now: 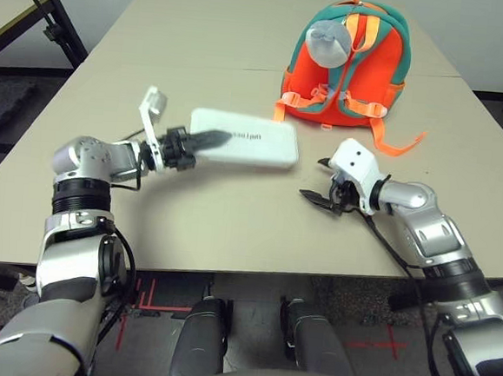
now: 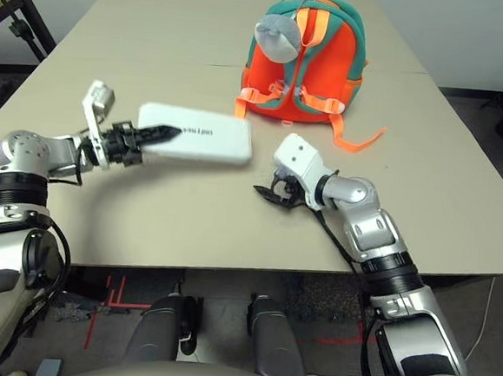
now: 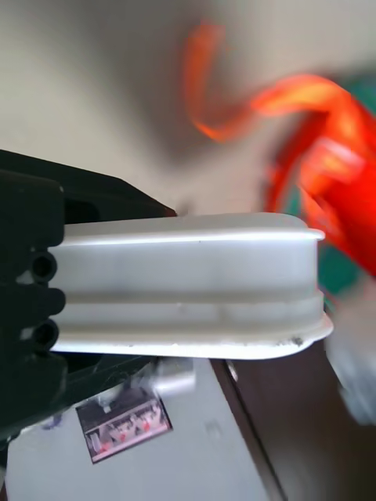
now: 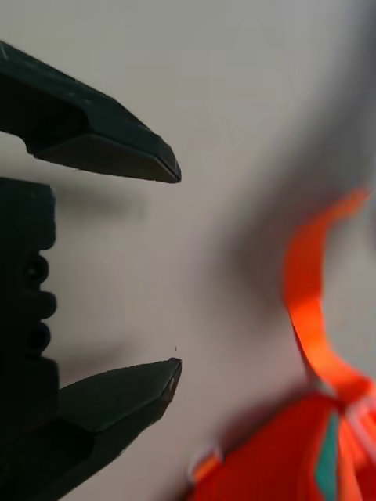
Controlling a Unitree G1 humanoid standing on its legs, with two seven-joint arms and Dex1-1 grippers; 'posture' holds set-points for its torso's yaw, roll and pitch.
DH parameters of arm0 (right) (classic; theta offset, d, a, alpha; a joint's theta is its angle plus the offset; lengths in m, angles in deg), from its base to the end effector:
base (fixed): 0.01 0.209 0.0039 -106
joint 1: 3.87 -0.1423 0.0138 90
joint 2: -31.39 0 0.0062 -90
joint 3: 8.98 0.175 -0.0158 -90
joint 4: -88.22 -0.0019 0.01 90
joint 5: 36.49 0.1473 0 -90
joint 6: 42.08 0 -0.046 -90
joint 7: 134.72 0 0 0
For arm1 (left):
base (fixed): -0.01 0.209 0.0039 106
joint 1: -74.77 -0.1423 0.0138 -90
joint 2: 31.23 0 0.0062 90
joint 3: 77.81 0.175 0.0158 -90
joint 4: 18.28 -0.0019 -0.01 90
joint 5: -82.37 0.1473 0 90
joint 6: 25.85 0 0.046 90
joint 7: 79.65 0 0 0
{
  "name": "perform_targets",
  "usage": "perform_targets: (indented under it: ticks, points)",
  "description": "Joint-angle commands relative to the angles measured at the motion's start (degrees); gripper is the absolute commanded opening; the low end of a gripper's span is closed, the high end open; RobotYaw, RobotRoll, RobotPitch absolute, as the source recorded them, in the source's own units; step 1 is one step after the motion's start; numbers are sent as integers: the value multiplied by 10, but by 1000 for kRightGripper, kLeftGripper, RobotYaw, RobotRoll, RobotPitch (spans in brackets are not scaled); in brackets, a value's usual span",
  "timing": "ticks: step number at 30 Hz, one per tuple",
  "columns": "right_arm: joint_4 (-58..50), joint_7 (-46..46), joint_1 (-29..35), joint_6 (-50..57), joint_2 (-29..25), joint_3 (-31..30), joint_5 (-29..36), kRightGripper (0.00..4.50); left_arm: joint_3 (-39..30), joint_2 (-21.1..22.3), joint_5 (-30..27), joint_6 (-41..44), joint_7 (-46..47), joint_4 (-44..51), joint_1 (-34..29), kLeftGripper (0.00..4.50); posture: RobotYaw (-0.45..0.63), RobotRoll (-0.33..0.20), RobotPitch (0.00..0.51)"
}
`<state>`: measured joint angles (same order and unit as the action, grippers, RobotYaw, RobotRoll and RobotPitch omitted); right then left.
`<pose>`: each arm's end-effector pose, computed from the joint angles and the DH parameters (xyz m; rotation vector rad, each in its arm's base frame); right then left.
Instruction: Put the pencil case into the backpack and zip it.
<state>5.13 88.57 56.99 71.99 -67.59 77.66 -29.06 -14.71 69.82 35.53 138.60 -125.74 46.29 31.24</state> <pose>0.2945 -0.1954 0.1499 -0.2935 0.1630 0.7660 0.3042 0.2545 0.1876 -0.8745 0.3494 -0.9651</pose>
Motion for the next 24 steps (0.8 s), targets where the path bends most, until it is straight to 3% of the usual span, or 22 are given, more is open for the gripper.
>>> perform_targets:
  ticks: [1,6,9,17,24]
  points:
    - [11,-68,-28,43,28,98,65,4500,-50,3,-57,-3,10,51,28,1336,-142,0,106]
    - [34,-151,-76,60,66,182,118,4500,-81,9,-87,-28,37,74,56,1336,-146,0,101]
    - [46,-184,-104,67,87,201,138,4500,-98,13,-89,-74,60,68,81,1336,-146,0,101]
    - [126,-219,-164,29,122,172,120,4500,-112,4,-59,-251,134,24,143,1335,-144,0,94]
    - [269,-241,-224,-66,133,152,82,4500,-100,-1,-61,-312,154,15,146,1335,-135,0,93]
